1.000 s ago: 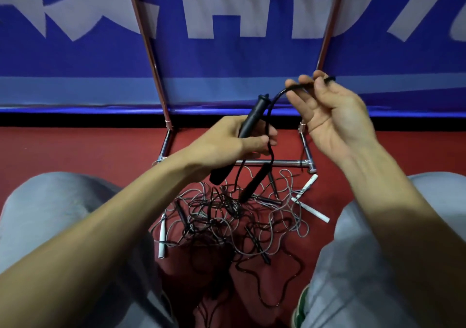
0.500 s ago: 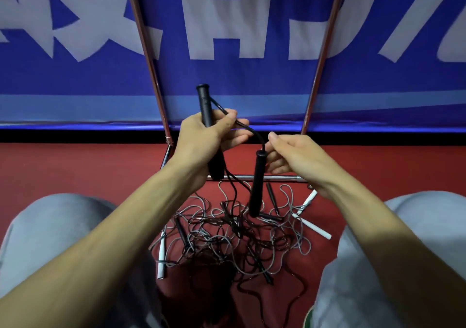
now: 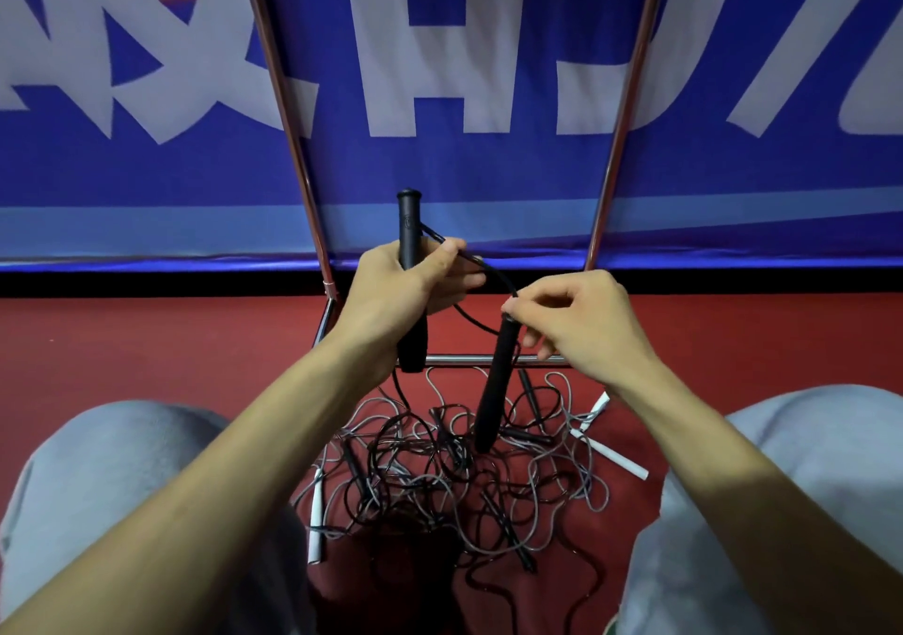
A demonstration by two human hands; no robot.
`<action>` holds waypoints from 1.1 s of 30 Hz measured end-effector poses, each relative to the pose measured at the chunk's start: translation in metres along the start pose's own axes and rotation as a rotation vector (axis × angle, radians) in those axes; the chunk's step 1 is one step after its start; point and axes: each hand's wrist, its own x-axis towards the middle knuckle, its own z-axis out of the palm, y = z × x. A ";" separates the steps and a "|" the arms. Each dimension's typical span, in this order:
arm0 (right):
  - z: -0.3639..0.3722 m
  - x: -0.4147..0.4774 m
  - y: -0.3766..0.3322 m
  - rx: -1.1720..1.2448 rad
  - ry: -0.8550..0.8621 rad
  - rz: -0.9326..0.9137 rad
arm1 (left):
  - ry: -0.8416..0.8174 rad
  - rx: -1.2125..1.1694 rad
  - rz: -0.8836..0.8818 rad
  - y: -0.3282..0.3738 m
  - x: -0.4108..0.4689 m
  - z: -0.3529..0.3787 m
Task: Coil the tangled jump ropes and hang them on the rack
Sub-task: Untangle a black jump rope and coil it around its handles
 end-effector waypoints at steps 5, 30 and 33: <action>-0.012 0.006 -0.001 0.291 0.096 0.153 | -0.141 0.318 -0.038 -0.011 0.004 -0.003; -0.004 0.011 0.009 -0.070 -0.084 0.131 | -0.314 1.536 0.474 -0.014 -0.008 -0.006; -0.009 0.006 0.001 -0.086 -0.269 0.189 | -0.313 1.579 0.465 -0.012 -0.007 -0.008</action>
